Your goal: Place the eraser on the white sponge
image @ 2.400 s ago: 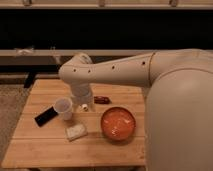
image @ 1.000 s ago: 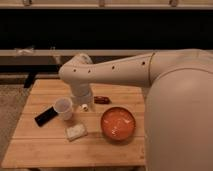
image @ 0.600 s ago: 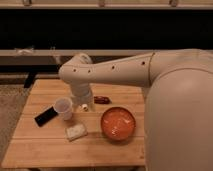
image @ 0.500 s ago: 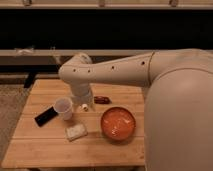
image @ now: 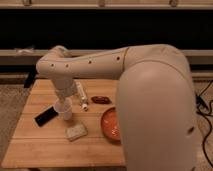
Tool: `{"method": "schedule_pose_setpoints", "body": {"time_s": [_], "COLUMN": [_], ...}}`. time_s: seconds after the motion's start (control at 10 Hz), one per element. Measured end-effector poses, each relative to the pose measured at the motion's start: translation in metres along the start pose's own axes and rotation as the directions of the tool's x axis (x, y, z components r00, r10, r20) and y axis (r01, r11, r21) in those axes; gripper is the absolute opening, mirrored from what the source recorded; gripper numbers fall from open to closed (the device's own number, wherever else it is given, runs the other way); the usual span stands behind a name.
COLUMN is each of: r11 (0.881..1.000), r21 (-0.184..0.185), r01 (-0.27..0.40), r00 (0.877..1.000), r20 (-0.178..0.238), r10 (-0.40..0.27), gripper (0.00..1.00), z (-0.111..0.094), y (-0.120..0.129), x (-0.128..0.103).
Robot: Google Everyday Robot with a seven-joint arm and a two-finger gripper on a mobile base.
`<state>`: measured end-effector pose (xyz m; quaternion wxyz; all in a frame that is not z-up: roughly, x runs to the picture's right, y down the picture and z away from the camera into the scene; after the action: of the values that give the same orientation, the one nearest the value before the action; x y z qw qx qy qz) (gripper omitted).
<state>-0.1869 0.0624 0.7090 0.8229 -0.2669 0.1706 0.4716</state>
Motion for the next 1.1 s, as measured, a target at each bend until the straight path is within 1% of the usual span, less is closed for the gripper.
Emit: {"method": "schedule_pose_setpoints", "body": {"time_s": [0.1, 0.2, 0.3, 0.4, 0.5, 0.6, 0.7, 0.9, 1.0, 1.1], "r11": [0.995, 0.982, 0.959, 0.94, 0.913, 0.879, 0.846, 0.797, 0.77, 0.749], "r21": [0.012, 0.025, 0.038, 0.044, 0.049, 0.052, 0.053, 0.051, 0.047, 0.044], "r01": [0.103, 0.188, 0.281, 0.338, 0.404, 0.475, 0.531, 0.601, 0.636, 0.661], "r00": [0.995, 0.982, 0.959, 0.941, 0.914, 0.879, 0.846, 0.799, 0.772, 0.751], "r20": [0.005, 0.008, 0.013, 0.016, 0.019, 0.018, 0.011, -0.012, -0.031, -0.054], "r10": [-0.103, -0.189, -0.282, -0.339, -0.406, -0.476, -0.532, -0.602, -0.635, -0.658], "gripper": [0.65, 0.65, 0.65, 0.65, 0.65, 0.65, 0.65, 0.65, 0.65, 0.65], "z": [0.0, 0.002, 0.004, 0.006, 0.007, 0.01, 0.015, 0.026, 0.036, 0.048], "y": [0.018, 0.036, 0.057, 0.07, 0.084, 0.1, 0.112, 0.126, 0.136, 0.142], "x": [-0.011, -0.02, -0.029, -0.035, -0.04, -0.041, -0.043, -0.049, -0.053, -0.058]}}
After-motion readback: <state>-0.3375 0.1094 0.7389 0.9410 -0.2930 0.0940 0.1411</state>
